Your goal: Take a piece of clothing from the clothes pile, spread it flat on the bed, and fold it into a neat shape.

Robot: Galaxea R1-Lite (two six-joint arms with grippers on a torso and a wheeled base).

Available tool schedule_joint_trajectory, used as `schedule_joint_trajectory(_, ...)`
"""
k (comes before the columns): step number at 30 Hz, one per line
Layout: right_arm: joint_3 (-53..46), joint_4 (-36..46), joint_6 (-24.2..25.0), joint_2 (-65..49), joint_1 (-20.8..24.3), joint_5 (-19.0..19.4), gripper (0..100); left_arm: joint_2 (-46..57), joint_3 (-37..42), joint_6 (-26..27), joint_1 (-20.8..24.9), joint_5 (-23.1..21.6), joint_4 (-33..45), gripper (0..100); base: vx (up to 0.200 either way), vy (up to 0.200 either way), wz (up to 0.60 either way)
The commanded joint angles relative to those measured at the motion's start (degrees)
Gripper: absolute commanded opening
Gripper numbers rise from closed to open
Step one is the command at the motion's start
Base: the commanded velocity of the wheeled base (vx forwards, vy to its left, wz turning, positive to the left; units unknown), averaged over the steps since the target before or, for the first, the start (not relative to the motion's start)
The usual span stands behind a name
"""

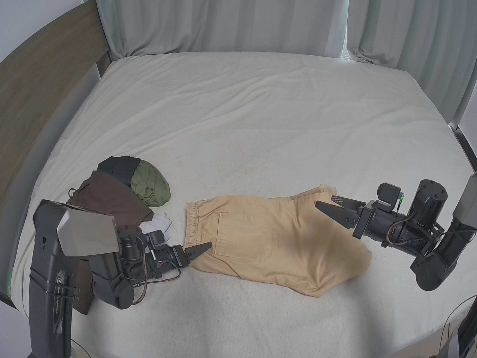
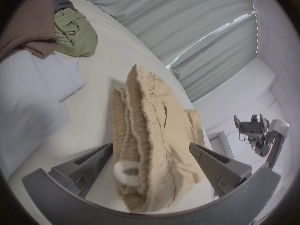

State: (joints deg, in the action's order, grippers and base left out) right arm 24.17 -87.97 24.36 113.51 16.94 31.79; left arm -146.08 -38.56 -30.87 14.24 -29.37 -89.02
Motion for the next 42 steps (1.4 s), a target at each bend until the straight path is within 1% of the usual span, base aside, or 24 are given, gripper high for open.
schedule_joint_trajectory(1, 0.0, -0.01, -0.01, 0.05, 0.37, -0.06, 100, -0.52, -4.24, -5.08, 2.02, 3.79, -0.02, 100, 0.0, 0.0, 0.0)
schedule_joint_trajectory(3, -0.09, -0.01, -0.01, 0.05, 0.63, -0.06, 100, -0.43, -5.3, -9.04, 2.28, 3.88, -0.02, 100, 0.0, 0.0, 0.0)
schedule_joint_trajectory(6, -0.09, -0.01, -0.01, 0.05, 0.81, -0.06, 100, -0.43, -6.35, -12.46, 2.64, 3.88, -0.02, 100, 0.0, 0.0, 0.0)
schedule_joint_trajectory(10, -0.09, -0.01, -0.01, 0.22, 0.81, -0.06, 100, -0.52, -7.14, -13.87, 2.64, 3.97, -0.02, 100, 0.0, 0.0, 0.0)
schedule_joint_trajectory(14, -0.09, -0.01, -0.01, 0.22, 0.72, -0.06, 100, -1.4, -7.14, -13.34, 2.72, 3.97, -0.02, 100, 0.0, 0.0, 0.0)
schedule_joint_trajectory(15, -0.09, -0.01, -0.01, 0.14, 0.72, -0.06, 100, -1.49, -7.23, -13.34, 2.72, 4.05, -0.11, 0, 0.0, 0.0, 0.0)
schedule_joint_trajectory(18, -0.18, -0.01, -0.89, 0.05, 0.72, -0.06, 100, -2.28, -7.23, -13.34, 2.72, 4.14, -0.11, 0, 0.0, 0.0, 0.0)
schedule_joint_trajectory(24, -0.36, -0.01, -1.07, 0.14, 0.72, -0.06, 100, -2.54, -6.88, -13.17, 2.37, 4.14, -0.11, 0, 0.0, 0.0, 0.0)
schedule_joint_trajectory(28, -0.44, -0.01, -1.07, 0.22, 0.72, -0.06, 100, -0.52, -4.68, -12.29, 2.11, 3.44, -0.19, 0, 0.0, 0.0, 0.0)
schedule_joint_trajectory(29, -0.53, -0.01, -1.15, 0.31, 0.72, -0.06, 100, 1.5, -2.66, -12.02, 2.11, 3.53, -0.11, 0, 0.0, 0.0, 0.0)
schedule_joint_trajectory(31, -0.62, -0.01, -1.15, 0.4, 0.72, -0.06, 100, 2.91, -1.17, -11.76, 2.02, 3.7, -0.19, 0, 0.0, 0.0, 0.0)
schedule_joint_trajectory(38, -1.23, -0.01, -1.24, 1.01, 1.25, -0.15, 100, 8.53, 3.67, -10.27, -1.23, 3.09, -0.11, 0, 0.0, 0.0, 0.0)
schedule_joint_trajectory(40, -1.23, -0.01, -1.24, 1.63, 1.34, -0.15, 100, 9.59, 5.51, -9.83, -2.72, 1.24, -0.11, 0, 0.0, 0.0, 0.0)
schedule_joint_trajectory(42, -1.23, -0.1, -1.68, 1.98, 1.34, -0.15, 100, 10.11, 6.22, -8.6, -3.6, 0.54, -0.11, 0, 0.0, 0.0, 0.0)
